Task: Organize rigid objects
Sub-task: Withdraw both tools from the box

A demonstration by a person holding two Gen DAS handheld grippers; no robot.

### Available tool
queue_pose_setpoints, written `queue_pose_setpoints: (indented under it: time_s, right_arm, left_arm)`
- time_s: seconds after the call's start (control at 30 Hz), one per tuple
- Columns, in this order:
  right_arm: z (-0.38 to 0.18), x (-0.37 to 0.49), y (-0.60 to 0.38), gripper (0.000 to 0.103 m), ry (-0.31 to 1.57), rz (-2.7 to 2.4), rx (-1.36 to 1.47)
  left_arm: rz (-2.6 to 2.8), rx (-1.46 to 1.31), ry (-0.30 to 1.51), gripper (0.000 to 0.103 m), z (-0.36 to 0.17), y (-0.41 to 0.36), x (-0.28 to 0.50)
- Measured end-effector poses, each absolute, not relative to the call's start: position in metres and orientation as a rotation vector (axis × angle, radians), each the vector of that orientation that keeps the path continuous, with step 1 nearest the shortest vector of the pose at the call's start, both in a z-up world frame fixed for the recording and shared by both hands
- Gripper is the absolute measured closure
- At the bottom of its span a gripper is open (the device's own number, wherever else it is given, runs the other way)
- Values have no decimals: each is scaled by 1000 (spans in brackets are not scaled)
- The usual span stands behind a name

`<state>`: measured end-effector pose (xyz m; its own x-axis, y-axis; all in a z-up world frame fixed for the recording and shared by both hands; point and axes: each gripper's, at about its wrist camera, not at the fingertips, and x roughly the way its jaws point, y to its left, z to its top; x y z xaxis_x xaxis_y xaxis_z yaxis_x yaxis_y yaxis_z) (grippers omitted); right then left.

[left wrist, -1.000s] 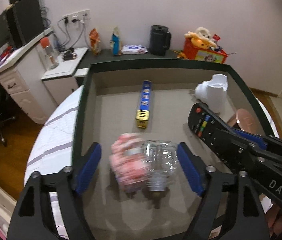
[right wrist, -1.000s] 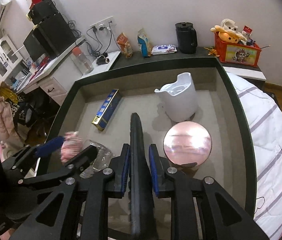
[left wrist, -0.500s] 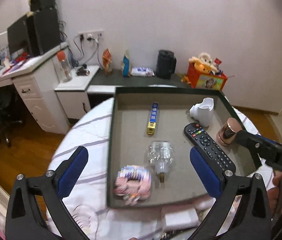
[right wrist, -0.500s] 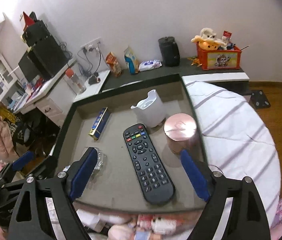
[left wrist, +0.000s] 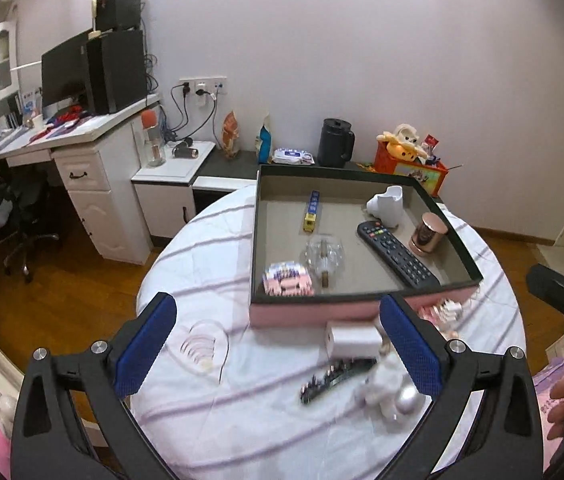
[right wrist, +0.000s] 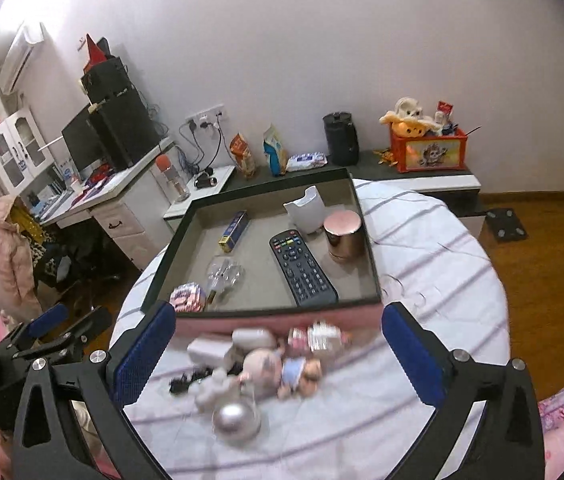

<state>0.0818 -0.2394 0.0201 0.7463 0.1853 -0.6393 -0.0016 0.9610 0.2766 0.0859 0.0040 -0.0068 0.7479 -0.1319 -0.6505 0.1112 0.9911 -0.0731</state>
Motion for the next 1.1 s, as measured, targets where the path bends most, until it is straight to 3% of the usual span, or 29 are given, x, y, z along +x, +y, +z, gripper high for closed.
queue_pose_setpoints:
  time_s: [0.4,1.1]
  right_arm:
    - [3,6,-236,0,752,72,227]
    - [8,-18,-237,0,743,68,214]
  left_arm:
    - [-132,-35,720,0,-10,9,23]
    - [-137,-19,716,0,-5,6,-6]
